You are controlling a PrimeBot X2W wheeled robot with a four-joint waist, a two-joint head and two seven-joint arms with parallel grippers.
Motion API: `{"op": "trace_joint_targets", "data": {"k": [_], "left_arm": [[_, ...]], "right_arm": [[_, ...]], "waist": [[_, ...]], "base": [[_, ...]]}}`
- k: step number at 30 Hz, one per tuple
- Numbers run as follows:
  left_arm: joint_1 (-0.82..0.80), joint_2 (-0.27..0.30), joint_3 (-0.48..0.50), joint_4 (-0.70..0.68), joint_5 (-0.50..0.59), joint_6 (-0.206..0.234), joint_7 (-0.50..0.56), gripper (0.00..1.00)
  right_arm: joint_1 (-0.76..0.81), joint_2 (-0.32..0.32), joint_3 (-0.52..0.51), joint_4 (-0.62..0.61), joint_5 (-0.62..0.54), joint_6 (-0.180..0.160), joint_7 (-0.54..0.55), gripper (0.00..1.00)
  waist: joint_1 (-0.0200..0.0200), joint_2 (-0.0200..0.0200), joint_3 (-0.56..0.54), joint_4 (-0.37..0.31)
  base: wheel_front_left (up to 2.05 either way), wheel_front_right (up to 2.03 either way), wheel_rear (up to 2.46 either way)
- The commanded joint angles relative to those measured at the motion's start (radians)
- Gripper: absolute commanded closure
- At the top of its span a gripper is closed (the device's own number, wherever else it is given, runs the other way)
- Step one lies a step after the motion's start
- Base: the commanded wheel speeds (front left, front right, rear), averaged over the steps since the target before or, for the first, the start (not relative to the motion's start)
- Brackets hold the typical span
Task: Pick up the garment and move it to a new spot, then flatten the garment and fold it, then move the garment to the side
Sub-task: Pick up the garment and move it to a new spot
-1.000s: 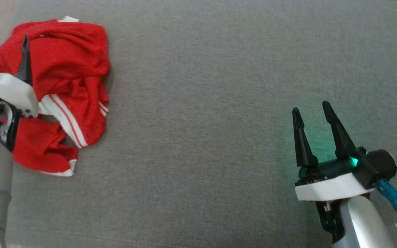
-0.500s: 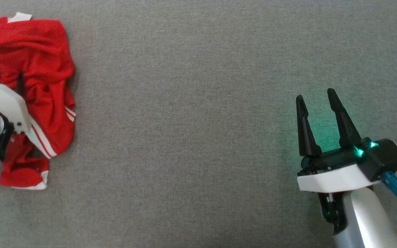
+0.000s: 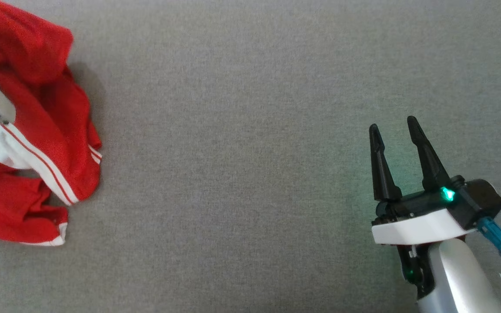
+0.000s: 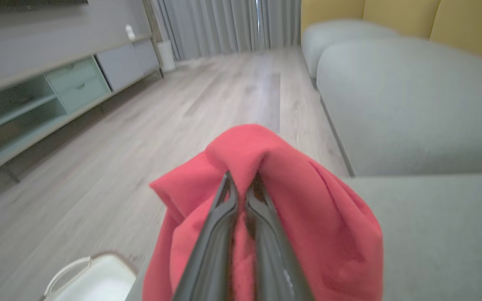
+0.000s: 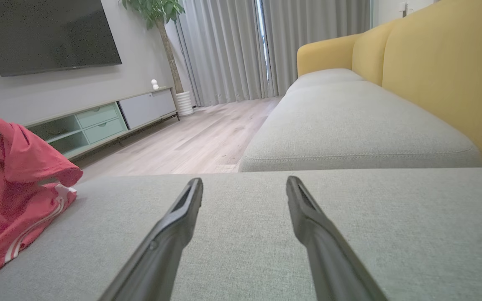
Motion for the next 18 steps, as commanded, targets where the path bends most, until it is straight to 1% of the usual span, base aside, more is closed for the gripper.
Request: {"op": "trace_joint_targets", "data": {"k": [1,5,10,14,18], "left_arm": [[-0.054,0.045,0.044,-0.042,-0.013,0.009,-0.052,1.0],[-0.071,0.011,0.037,-0.108,-0.019,0.003,-0.112,1.0],[-0.063,-0.041,0.008,-0.251,-0.018,-0.002,-0.134,1.0],[-0.038,-0.08,-0.021,-0.37,-0.028,-0.003,-0.117,1.0],[-0.013,-0.117,-0.049,-0.485,-0.033,0.015,-0.075,1.0]], "right_arm": [[0.001,-0.004,0.026,-0.026,0.011,0.008,-0.011,0.0],[0.016,-0.004,0.029,-0.016,0.031,0.008,-0.011,0.0],[0.032,-0.004,0.04,-0.009,0.052,0.008,-0.011,0.0],[0.039,-0.004,0.05,-0.004,0.066,0.008,-0.011,0.0],[0.043,-0.004,0.056,-0.004,0.078,0.008,-0.011,0.0]], "waist": [[0.0001,0.0,-0.035,-0.006],[0.0001,0.0,-0.084,-0.012],[0.0001,0.0,-0.131,-0.025],[0.0001,0.0,-0.155,-0.042],[0.0001,0.0,-0.165,-0.063]], "base": [[0.0,0.0,0.0],[0.0,0.0,0.0],[0.0,0.0,0.0],[0.0,0.0,0.0],[0.0,0.0,0.0]]}}
